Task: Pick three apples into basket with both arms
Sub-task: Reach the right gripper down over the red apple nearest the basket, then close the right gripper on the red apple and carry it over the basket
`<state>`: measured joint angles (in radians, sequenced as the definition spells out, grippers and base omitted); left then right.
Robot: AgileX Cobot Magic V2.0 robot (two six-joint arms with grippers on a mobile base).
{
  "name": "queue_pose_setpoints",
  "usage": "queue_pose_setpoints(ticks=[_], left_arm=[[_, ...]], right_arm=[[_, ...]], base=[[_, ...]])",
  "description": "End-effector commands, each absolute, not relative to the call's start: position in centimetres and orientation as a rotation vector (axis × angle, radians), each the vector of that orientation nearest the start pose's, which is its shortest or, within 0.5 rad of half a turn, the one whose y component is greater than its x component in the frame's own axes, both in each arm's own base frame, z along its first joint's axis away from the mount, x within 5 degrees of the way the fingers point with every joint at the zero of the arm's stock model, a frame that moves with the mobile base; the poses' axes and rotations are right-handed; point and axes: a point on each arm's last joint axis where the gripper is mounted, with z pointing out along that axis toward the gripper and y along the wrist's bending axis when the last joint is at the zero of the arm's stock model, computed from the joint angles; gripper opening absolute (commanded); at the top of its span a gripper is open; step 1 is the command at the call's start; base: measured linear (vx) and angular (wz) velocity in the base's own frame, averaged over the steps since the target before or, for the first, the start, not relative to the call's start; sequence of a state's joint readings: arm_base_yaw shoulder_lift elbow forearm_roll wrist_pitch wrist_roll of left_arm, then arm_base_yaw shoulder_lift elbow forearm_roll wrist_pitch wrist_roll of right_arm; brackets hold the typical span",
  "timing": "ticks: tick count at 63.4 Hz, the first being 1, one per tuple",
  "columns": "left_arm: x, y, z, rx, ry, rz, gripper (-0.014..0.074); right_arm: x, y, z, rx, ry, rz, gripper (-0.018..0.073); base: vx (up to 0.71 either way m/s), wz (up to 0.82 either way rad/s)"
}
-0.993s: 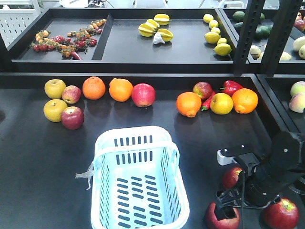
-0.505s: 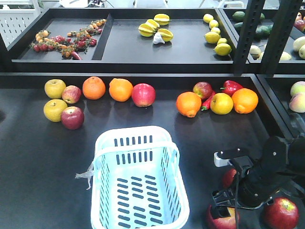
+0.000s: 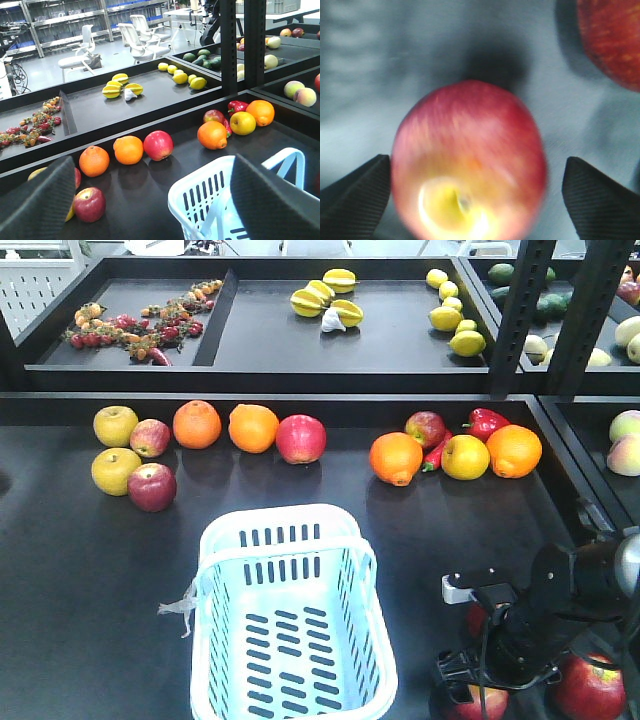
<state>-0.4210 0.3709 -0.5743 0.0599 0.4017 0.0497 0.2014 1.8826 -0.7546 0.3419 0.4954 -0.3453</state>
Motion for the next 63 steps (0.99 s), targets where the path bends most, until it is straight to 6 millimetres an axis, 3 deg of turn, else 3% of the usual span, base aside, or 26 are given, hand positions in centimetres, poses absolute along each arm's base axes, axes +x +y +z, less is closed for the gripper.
queue_pose_setpoints(ticks=[1, 13, 25, 34, 44, 63], left_arm=[[7.0, -2.9, 35.7, 0.394, 1.556, -0.233, 0.0593], [7.0, -2.9, 35.7, 0.394, 1.556, -0.233, 0.0593], [7.0, -2.9, 35.7, 0.394, 1.556, -0.233, 0.0593], [7.0, -2.9, 35.7, 0.394, 1.556, -0.233, 0.0593], [7.0, -2.9, 35.7, 0.394, 1.556, -0.233, 0.0593], [7.0, -2.9, 35.7, 0.394, 1.556, -0.233, 0.0593]], right_arm=[[27.4, 7.1, 9.4, -0.402, 2.99, 0.266, 0.0613], [27.5, 7.4, 9.2, -0.4, 2.982, 0.303, 0.0524], [27.3, 7.5, 9.2, -0.363, 3.0, 0.33, 0.0351], [27.2, 7.5, 10.1, -0.314, 3.004, 0.35, 0.0279], [26.7, 7.6, 13.0, -0.315, 2.958, 0.38, 0.0277], [23.9, 7.5, 21.5, -0.355, 2.744, 0.446, 0.0277]], base=[[0.0, 0.0], [0.0, 0.0], [0.0, 0.0], [0.0, 0.0], [0.0, 0.0], [0.0, 0.0]])
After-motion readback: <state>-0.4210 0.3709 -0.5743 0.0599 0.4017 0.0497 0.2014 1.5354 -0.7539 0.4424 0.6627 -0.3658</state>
